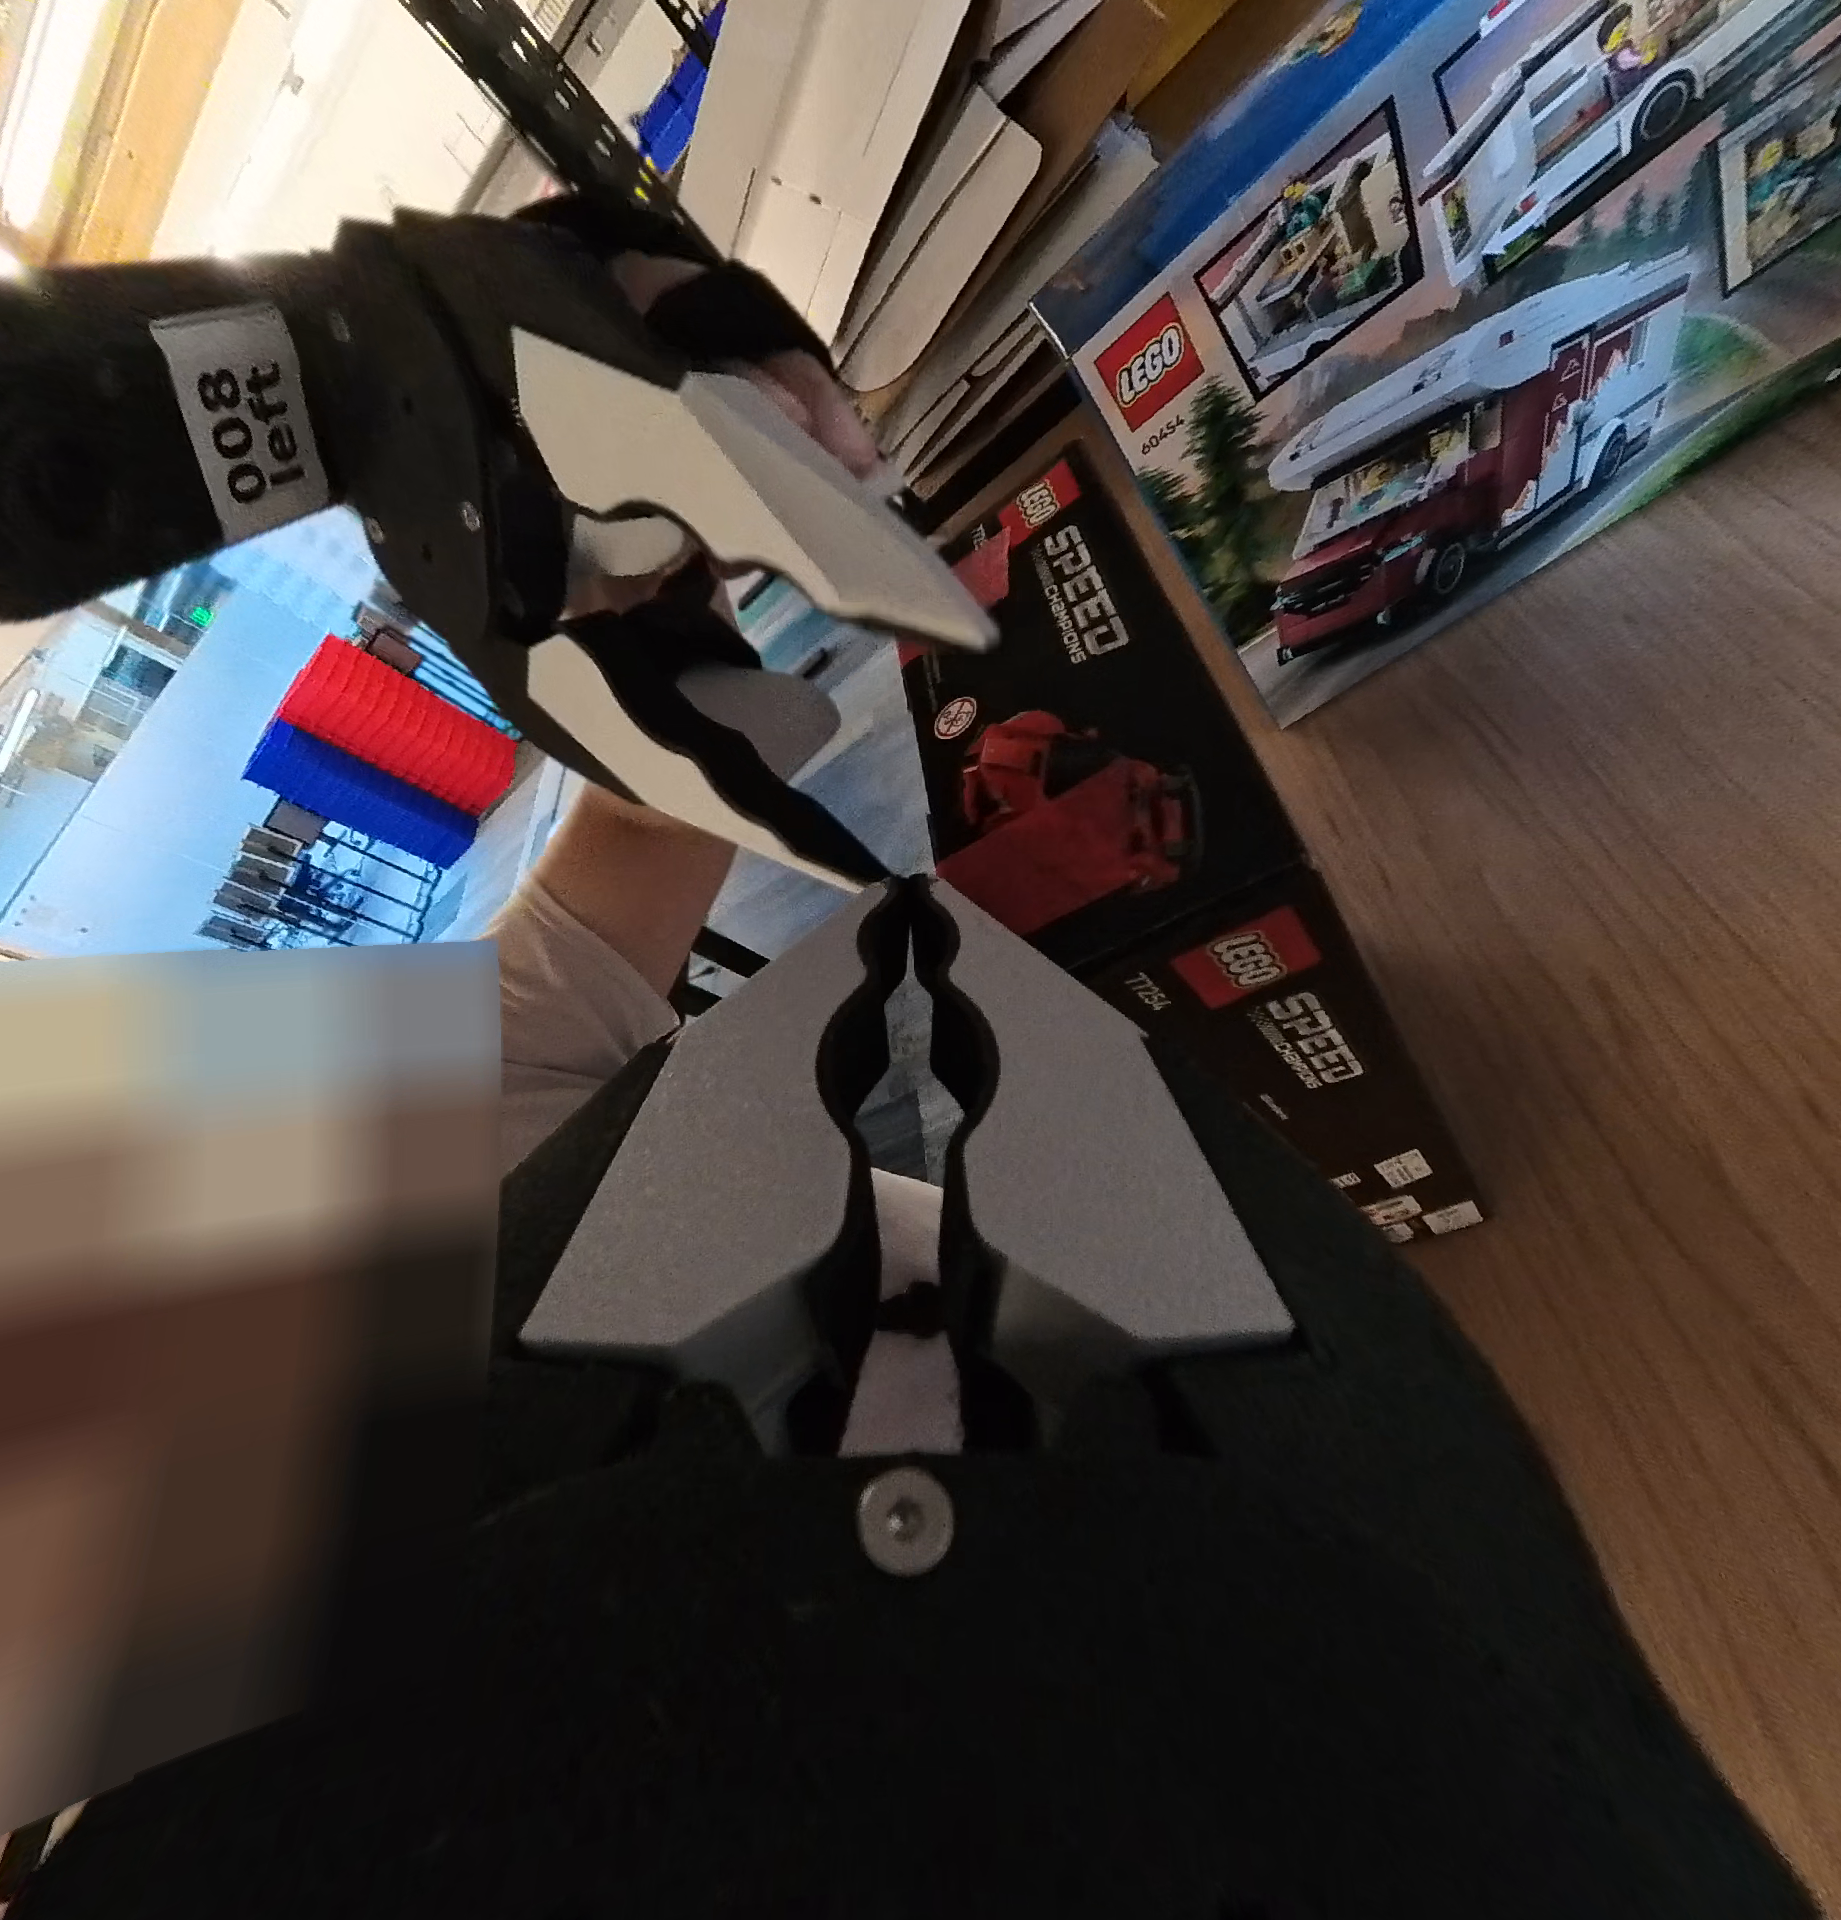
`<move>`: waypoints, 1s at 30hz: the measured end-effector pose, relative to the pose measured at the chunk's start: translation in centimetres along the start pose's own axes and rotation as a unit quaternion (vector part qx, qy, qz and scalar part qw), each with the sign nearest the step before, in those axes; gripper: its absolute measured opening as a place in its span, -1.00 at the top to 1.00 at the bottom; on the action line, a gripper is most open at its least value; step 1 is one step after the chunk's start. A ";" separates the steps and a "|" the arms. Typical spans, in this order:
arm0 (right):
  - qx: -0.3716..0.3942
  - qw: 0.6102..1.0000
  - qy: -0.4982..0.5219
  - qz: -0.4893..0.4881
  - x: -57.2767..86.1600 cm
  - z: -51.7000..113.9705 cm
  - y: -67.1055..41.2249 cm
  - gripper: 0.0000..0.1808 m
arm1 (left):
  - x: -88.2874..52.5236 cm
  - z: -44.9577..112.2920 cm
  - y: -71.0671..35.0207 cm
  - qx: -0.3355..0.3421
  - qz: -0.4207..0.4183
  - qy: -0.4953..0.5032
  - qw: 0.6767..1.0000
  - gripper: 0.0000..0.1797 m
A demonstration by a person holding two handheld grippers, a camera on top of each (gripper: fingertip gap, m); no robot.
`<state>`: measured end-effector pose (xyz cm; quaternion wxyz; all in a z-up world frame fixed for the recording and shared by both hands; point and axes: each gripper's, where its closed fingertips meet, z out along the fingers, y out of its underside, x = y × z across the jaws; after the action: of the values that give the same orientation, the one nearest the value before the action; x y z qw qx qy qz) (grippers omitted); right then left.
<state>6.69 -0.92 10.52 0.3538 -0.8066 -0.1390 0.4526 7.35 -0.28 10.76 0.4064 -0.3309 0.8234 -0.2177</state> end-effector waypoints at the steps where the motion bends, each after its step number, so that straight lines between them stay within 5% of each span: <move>1: 0.002 1.000 -0.001 0.001 0.0 0.0 0.0 1.00 | 0.2 0.3 0.1 -0.005 -0.007 0.017 1.000 0.58; 13: 0.077 0.995 -0.025 0.063 0.1 -0.6 -2.1 1.00 | 0.6 0.8 1.2 -0.001 0.038 -0.024 0.999 0.71; 19: 0.001 0.993 0.081 0.082 2.5 0.4 -2.2 1.00 | 0.5 0.8 1.2 0.001 0.038 -0.031 0.999 0.71; 30: 0.003 0.995 0.009 0.103 0.1 0.6 -0.7 1.00 | 0.6 0.7 1.2 0.026 0.025 -0.026 0.999 0.71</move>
<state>6.31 -0.10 10.68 0.3087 -0.8199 -0.0505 0.4794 7.28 0.05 9.31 0.4415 -0.3049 0.8148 -0.2197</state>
